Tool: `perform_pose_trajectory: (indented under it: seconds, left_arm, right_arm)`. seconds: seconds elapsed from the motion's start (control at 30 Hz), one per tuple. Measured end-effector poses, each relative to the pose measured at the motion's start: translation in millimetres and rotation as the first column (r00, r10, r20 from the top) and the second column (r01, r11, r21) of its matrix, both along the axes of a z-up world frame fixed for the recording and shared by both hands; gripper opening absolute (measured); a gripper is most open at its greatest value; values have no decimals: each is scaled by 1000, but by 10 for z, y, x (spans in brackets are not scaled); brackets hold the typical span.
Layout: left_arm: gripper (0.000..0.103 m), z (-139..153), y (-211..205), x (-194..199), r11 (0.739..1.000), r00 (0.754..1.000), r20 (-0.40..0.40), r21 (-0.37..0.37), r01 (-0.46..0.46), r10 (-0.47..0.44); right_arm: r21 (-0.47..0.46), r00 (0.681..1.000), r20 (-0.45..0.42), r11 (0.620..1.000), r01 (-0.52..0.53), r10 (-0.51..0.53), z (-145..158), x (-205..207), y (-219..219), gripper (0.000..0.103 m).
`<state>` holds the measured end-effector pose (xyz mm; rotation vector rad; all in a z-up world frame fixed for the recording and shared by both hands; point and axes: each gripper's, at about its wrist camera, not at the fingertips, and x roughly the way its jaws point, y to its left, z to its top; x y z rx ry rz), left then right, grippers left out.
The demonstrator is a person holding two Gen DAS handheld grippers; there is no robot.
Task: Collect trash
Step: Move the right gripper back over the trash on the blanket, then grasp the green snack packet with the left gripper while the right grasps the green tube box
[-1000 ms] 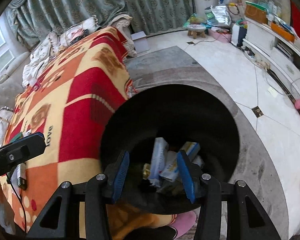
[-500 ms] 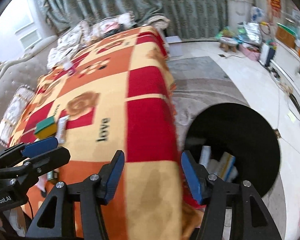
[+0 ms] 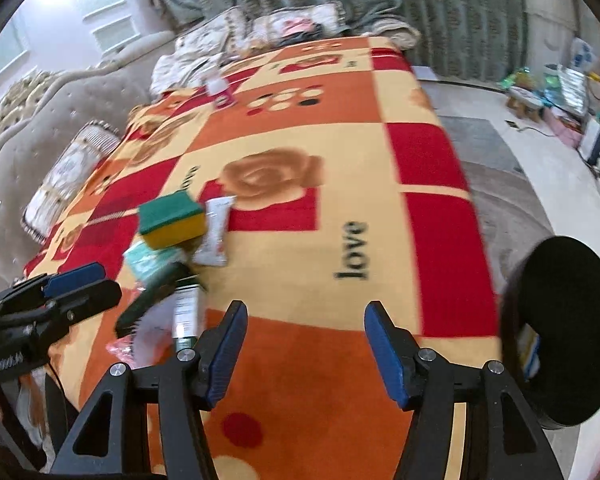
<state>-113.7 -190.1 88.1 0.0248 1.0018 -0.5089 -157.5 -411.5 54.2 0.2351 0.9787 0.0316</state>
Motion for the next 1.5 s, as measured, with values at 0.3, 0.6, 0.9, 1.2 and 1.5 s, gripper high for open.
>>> perform_pose_trajectory:
  seconds: [0.3,0.6,0.9,1.2,1.5]
  left_arm:
    - [54,-148,100,-57,997,995,-81,-66,45,-51]
    - [20,-402,-145,90,994,988,-127,-77,76,-86]
    - [8,-254,213,113,986,986,-138,-153,72,-94]
    - [7,-314,1079,-5,981,978,-208,-181,-72,34]
    - [9,-335,1621,-119,969,968,-208,-174,-175,137]
  right_arm:
    - [-3,997,-31,998,-66,66,-81,133,285,61]
    - [-1,997,-56,999,-50,50,-123,76,217,63]
    - [9,996,-60,998,-60,61,-138,108,258,63]
    - [16,988,-68,990,-138,139,-168,183,558,64]
    - [22,978,-89,982,-187,189,-257,237,777,65]
